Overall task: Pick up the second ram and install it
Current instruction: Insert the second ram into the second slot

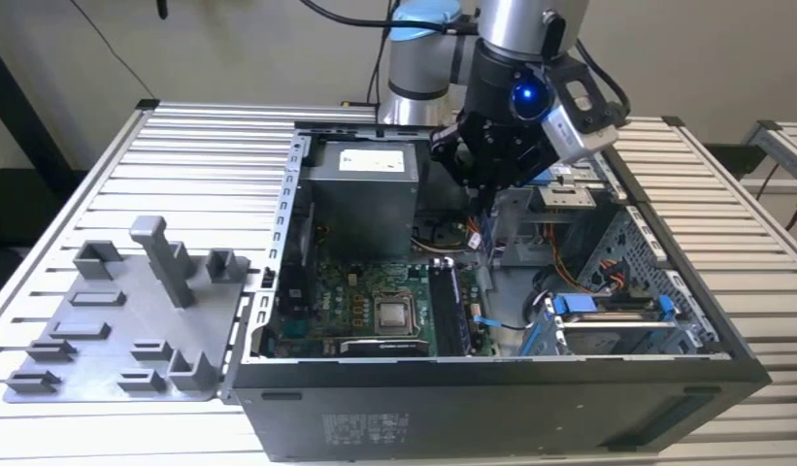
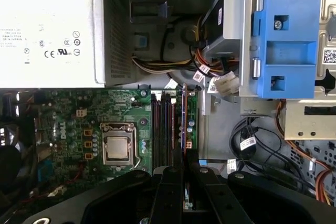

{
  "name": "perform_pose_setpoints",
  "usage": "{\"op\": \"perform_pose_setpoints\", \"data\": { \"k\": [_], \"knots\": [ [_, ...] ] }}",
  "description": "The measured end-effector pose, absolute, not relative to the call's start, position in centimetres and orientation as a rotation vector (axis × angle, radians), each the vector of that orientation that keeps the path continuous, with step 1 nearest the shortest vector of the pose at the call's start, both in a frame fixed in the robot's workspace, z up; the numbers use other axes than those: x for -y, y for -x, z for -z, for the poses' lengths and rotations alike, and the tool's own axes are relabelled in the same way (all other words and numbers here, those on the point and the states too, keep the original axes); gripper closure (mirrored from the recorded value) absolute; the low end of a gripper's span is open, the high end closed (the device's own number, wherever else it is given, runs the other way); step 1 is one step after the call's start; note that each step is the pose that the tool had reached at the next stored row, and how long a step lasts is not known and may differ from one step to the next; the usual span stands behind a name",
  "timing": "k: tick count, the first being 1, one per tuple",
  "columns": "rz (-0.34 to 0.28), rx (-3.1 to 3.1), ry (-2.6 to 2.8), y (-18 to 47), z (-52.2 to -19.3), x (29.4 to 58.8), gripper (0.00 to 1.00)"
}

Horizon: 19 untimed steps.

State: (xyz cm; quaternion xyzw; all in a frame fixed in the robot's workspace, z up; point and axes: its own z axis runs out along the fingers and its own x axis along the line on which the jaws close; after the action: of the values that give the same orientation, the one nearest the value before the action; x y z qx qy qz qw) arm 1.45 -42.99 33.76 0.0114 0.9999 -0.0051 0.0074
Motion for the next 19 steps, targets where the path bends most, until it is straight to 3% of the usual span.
{"op": "perform_pose_setpoints", "data": {
  "k": [19],
  "knots": [
    [0.017,-3.126,-0.036,-1.45,-33.28,42.99,0.86]
  ]
}}
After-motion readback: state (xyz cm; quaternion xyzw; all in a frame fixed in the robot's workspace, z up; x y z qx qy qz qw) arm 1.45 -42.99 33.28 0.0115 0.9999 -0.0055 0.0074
